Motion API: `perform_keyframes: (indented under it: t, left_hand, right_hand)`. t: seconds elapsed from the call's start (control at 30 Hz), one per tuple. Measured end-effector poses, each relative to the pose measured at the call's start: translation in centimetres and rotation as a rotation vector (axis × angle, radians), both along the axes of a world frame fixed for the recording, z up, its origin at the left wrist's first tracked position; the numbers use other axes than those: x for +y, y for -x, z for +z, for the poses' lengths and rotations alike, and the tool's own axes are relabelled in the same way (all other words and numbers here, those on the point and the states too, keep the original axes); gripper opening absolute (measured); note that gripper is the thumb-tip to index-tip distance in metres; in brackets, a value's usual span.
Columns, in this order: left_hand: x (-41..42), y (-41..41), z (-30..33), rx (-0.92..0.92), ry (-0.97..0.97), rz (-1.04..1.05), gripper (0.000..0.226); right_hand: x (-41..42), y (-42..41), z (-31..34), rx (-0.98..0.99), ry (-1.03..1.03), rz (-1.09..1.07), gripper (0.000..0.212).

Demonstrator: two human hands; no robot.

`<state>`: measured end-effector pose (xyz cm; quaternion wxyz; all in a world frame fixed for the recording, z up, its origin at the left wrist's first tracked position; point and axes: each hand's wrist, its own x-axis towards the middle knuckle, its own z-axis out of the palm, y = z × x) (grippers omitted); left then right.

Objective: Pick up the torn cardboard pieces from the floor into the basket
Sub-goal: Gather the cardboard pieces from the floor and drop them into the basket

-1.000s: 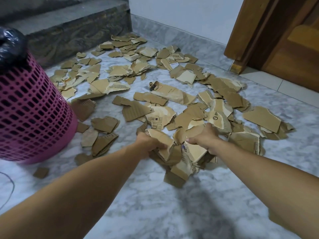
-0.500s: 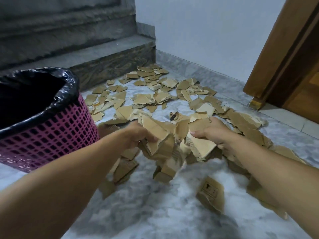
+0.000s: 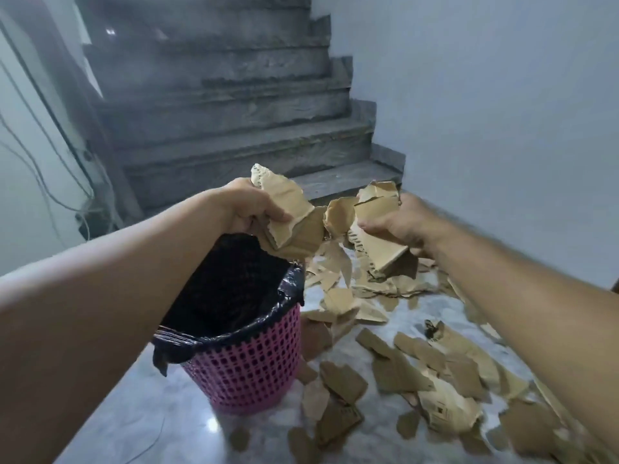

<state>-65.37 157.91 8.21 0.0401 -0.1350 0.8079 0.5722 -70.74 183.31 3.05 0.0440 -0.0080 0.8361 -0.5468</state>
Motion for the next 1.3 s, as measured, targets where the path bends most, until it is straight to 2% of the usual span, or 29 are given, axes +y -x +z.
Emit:
perform_keyframes:
  t: [0.03, 0.13, 0.17, 0.27, 0.4, 0.5, 0.57, 0.67, 0.77, 0.87, 1.0, 1.07, 1.2, 1.3]
  left_hand:
    - [-2.0, -0.4, 0.8, 0.014, 0.012, 0.037, 0.052]
    - [-7.1, -1.7, 1.0, 0.019, 0.108, 0.131, 0.035]
    - [-8.4, -2.3, 0.5, -0.001, 0.152, 0.165, 0.035]
    - [-11.7, -3.7, -2.4, -0.062, 0.239, 0.269, 0.051]
    - [-13.2, -5.0, -7.3, -0.151, 0.283, 0.323, 0.082]
    - [-12.7, -5.6, -9.7, -0.211, 0.402, 0.299, 0.080]
    - [-12.4, -5.4, -10.4, -0.210, 0.491, 0.282, 0.079]
    - [-10.8, -4.4, -10.0, -0.126, 0.583, 0.246, 0.069]
    - [-7.2, -2.8, -9.1, 0.006, 0.626, 0.181, 0.050]
    - [-1.6, -0.9, -8.7, 0.138, 0.614, 0.082, 0.034]
    - [7.5, 0.8, -9.7, 0.242, 0.601, -0.105, 0.026]
    - [11.5, 1.2, -10.9, 0.217, 0.573, -0.198, 0.026]
    - [20.2, 0.6, -16.1, 0.041, 0.564, -0.426, 0.030]
    - [25.7, -1.1, -21.4, -0.066, 0.642, -0.597, 0.036]
  right_hand:
    - [-2.6, -0.2, 0.7, -0.003, 0.015, 0.030, 0.069]
    - [-9.0, -0.1, 0.5, -0.038, 0.089, 0.118, 0.096]
    - [-10.9, 0.2, -0.1, -0.045, 0.103, 0.142, 0.098]
    - [-15.9, -0.4, -2.0, -0.062, 0.061, 0.189, 0.077]
    - [-20.2, -0.6, -5.4, -0.065, -0.026, 0.219, 0.068]
    - [-21.1, -0.6, -6.8, -0.050, -0.056, 0.273, 0.072]
    - [-20.5, -0.6, -6.9, -0.027, -0.060, 0.248, 0.064]
    - [-18.0, -0.5, -6.2, -0.058, 0.047, 0.198, 0.018]
    - [-13.7, -0.8, -5.0, -0.102, 0.115, 0.189, 0.017]
    - [-8.0, -1.1, -4.5, -0.128, 0.044, 0.183, 0.008]
    - [0.5, -1.8, -5.7, -0.193, -0.029, 0.125, 0.010]
    - [4.4, -2.3, -6.9, -0.242, -0.049, 0.092, 0.016]
    - [13.6, -4.7, -12.2, -0.332, -0.121, 0.026, 0.010]
    - [20.2, -7.8, -16.8, -0.417, -0.209, -0.020, 0.012]
